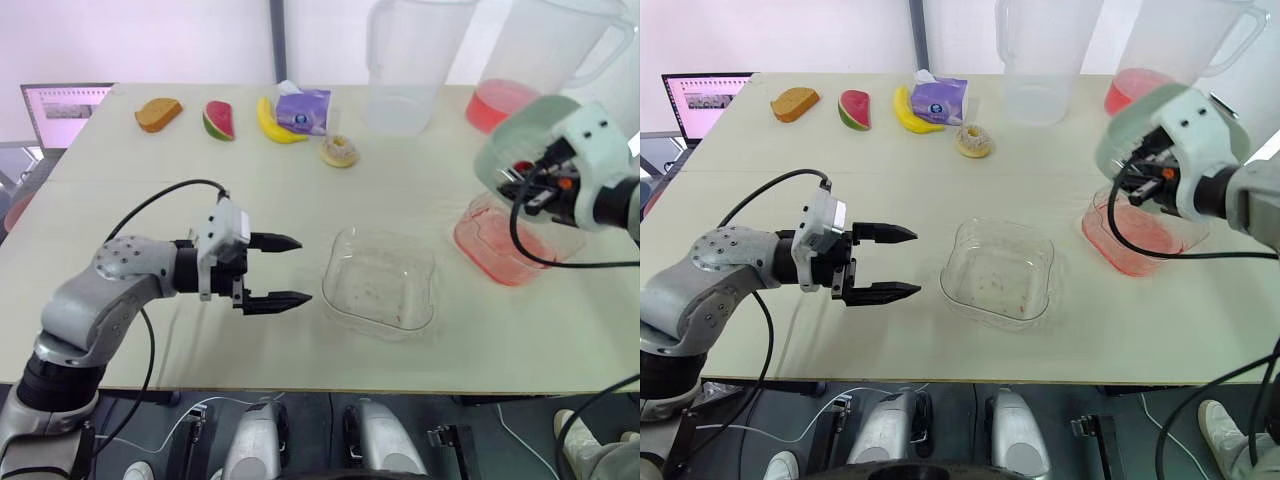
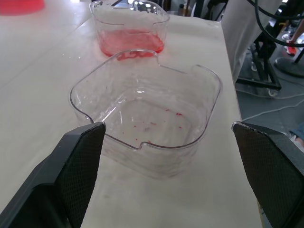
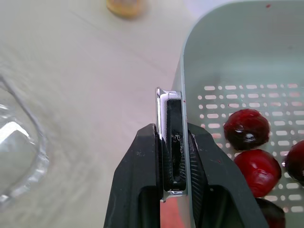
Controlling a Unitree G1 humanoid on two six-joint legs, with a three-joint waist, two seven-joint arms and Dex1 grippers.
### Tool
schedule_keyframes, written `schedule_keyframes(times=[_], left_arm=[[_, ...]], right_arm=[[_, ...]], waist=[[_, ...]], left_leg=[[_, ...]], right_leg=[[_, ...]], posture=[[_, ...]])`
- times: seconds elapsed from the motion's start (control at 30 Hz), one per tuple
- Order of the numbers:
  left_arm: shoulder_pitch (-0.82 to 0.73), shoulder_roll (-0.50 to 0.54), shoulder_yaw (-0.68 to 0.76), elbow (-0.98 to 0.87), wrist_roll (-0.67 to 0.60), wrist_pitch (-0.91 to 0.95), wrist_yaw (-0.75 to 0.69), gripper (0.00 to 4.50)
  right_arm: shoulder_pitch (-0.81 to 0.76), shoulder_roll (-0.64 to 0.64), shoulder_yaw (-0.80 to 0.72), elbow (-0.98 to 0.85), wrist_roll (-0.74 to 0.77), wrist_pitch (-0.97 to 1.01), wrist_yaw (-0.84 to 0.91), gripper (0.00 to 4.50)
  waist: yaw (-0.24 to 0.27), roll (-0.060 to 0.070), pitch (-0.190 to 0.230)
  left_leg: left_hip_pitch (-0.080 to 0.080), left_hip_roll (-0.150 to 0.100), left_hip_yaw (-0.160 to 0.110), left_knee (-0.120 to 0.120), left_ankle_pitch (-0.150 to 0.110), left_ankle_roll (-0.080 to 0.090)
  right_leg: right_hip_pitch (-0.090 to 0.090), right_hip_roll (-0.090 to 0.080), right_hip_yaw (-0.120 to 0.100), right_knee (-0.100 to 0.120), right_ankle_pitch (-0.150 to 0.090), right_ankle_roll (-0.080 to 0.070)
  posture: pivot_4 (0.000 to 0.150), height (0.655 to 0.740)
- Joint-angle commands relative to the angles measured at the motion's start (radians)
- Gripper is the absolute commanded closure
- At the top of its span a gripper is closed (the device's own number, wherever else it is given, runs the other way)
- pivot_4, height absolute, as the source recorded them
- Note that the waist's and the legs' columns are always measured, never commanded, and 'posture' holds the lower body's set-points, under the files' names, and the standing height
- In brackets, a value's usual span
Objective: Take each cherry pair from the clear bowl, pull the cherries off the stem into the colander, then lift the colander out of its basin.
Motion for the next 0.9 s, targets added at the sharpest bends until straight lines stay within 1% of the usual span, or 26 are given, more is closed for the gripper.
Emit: schedule_keyframes(times=[0.03,0.1,0.23,0.4,0.63,0.9], left_arm=[[0.000,-0.026,0.062,0.002,0.007,-0.007,0.086,0.00],[0.014,-0.042,0.089,0.003,0.008,-0.006,0.135,0.00],[0.054,-0.047,0.120,-0.021,0.005,0.007,0.195,0.00],[0.121,-0.045,0.158,-0.091,-0.024,0.033,0.256,0.00],[0.169,-0.036,0.179,-0.144,-0.045,0.055,0.287,0.00],[0.184,-0.033,0.184,-0.165,-0.058,0.066,0.308,0.00]], right_arm=[[-0.122,0.071,0.100,0.016,0.002,-0.030,0.028,4.27],[-0.168,0.116,0.175,0.049,-0.016,-0.052,0.051,4.27],[-0.206,0.172,0.277,0.120,-0.056,-0.093,0.082,4.27],[-0.235,0.259,0.388,0.279,-0.135,-0.164,0.114,4.27],[-0.270,0.338,0.465,0.498,-0.245,-0.249,0.158,4.27],[-0.268,0.377,0.478,0.589,-0.317,-0.293,0.202,4.27]], waist=[[-0.001,0.000,0.000],[0.001,0.000,0.000],[0.007,0.000,0.000],[0.004,0.000,0.000],[0.005,0.000,0.000],[0.003,0.000,0.000]], left_leg=[[0.000,0.000,0.000,0.000,0.000,0.000],[0.000,0.000,0.000,0.000,0.000,0.000],[-0.001,-0.001,0.000,0.000,0.000,0.000],[-0.001,-0.001,0.001,0.001,-0.001,0.001],[-0.001,-0.001,0.001,0.001,0.000,0.001],[-0.001,-0.001,0.001,0.001,0.000,0.001]], right_leg=[[0.000,0.000,0.000,0.000,0.000,0.000],[0.000,0.000,0.000,0.000,0.000,0.000],[0.000,-0.001,0.000,0.000,0.000,0.000],[0.000,-0.002,0.000,0.000,0.000,0.000],[-0.001,-0.002,0.000,0.001,0.000,0.000],[-0.001,-0.002,0.000,0.001,0.000,0.000]], posture=[[0.150,0.7400],[0.150,0.7400],[0.150,0.7400],[0.150,0.7400],[0.150,0.7400],[0.150,0.7400]])
